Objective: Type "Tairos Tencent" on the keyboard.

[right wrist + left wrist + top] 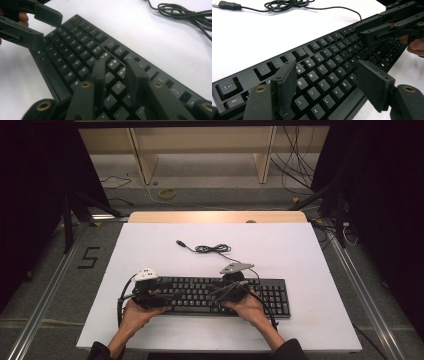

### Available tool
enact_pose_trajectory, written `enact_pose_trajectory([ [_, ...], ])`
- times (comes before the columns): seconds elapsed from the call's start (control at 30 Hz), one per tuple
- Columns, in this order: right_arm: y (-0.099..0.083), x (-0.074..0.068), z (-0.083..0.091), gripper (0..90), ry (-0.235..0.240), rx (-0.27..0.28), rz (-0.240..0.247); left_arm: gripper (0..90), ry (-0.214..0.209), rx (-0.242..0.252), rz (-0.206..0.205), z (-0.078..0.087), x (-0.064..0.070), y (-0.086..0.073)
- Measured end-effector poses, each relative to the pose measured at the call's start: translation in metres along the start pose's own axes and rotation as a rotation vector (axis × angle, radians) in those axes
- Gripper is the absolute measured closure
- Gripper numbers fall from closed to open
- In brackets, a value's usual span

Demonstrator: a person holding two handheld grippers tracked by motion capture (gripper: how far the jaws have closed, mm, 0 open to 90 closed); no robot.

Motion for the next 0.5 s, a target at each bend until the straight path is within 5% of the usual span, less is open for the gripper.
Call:
enact_pose_trajectory([
  [0.5,-0.0084,0.0045,-0.0093,88.6,-0.009,-0.045,-0.003,32.8,-0.005,0.013,0.006,0.0092,0.0002,-0.0065],
])
Point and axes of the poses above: each handheld gripper's, and its own axes: z roughly backward along the jaws, y roughly out of its top, x roughly to its right, the point moved 8 cm from there along -z, roughly forward along the jaws, and after that the axes turned 9 degrees about y, right-handed, at the moved point
